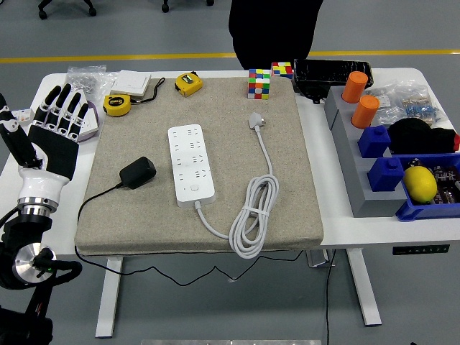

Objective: Pick up the plug,place it near the board,insert it into the board,press the button

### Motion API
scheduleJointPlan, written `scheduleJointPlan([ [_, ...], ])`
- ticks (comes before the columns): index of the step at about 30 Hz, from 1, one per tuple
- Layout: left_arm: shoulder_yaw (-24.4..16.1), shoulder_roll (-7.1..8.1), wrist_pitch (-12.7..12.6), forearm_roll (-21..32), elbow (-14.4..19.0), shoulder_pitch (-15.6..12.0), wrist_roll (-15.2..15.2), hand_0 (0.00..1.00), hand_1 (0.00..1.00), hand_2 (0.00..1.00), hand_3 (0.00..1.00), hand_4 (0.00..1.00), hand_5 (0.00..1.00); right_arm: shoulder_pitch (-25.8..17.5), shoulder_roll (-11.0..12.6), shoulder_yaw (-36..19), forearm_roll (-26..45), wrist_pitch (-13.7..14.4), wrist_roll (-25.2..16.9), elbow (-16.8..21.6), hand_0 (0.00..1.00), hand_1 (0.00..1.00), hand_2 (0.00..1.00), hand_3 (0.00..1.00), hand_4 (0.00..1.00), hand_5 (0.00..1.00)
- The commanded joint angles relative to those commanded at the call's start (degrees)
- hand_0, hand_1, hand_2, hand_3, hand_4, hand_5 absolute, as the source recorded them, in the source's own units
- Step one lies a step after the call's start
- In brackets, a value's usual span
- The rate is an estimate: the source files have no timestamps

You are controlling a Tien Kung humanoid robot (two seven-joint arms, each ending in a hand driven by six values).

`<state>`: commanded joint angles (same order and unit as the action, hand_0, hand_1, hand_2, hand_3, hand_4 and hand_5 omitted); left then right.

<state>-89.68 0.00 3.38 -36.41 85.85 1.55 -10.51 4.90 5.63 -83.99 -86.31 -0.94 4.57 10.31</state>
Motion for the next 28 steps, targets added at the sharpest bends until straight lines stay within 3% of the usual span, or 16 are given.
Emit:
scheduleJointPlan([
  [1,-0.09,0.0,0.02,-0.24,-0.07,0.02,-0.03,0.558,0.334,0.345,0.63,0.998,0.998,0.02,-0.02,0.01,0.02,0.0,0.01,0.0,0.826,0.755,0.748,0.779,0.998,0.955],
  [6,-0.35,0.0,-0.53,-2.53,-0.2,-0.06,0.12,0.558,0.334,0.345,0.63,0.998,0.998,0.06,-0.1,-0.07,0.04,0.02,0.02,0.0,0.826,0.755,0.748,0.779,0.998,0.955],
  [7,-0.41,0.0,-0.63,-2.8,-0.23,-0.07,0.06,0.998,0.702,0.509,0.548,0.998,0.998,0.06,-0.12,-0.1,0.02,0.02,0.03,0.0,0.826,0.755,0.748,0.779,0.998,0.955],
  [12,-0.49,0.0,-0.79,-3.92,-0.39,-0.69,-0.05,0.998,0.702,0.509,0.548,0.998,0.998,-0.29,-0.29,-0.14,0.08,0.01,-0.05,0.0,0.826,0.755,0.748,0.779,0.998,0.955],
  [13,-0.49,0.0,-0.87,-4.05,-0.45,-0.79,-0.03,0.998,0.998,0.998,0.935,0.998,0.998,-0.39,-0.29,-0.21,0.04,0.02,-0.03,0.0,0.826,0.755,0.748,0.78,0.998,0.955],
  [18,-0.58,0.0,-1.12,-4.79,-0.69,-0.88,0.2,0.998,0.998,0.998,0.935,0.998,0.998,-0.46,-0.13,-0.31,-0.01,0.04,0.0,0.0,0.826,0.755,0.748,0.78,0.998,0.955],
  [19,-0.64,0.0,-1.26,-5.09,-0.66,-0.87,0.24,0.998,0.998,0.998,0.998,0.998,0.887,-0.43,-0.1,-0.34,-0.01,0.05,-0.01,0.0,0.826,0.755,0.748,0.779,0.998,0.955],
  [24,-0.99,0.0,-2.11,-8.26,-0.4,-1.02,1.26,0.998,0.998,0.998,0.998,0.998,0.887,-0.45,-0.07,-0.43,-0.01,0.06,-0.01,0.0,0.826,0.755,0.748,0.779,0.998,0.955],
  [25,-1.03,0.0,-2.24,-8.95,-0.3,-1.12,1.45,0.998,0.992,0.981,0.998,0.998,0.765,-0.48,-0.08,-0.46,0.02,0.08,-0.03,0.0,0.826,0.755,0.748,0.779,0.998,0.955],
  [28,-1.1,0.0,-2.53,-10.74,-0.07,-1.38,1.9,0.998,0.992,0.981,0.998,0.998,0.765,-0.62,-0.15,-0.53,0.04,0.09,-0.06,0.0,0.826,0.755,0.748,0.779,0.998,0.955],
])
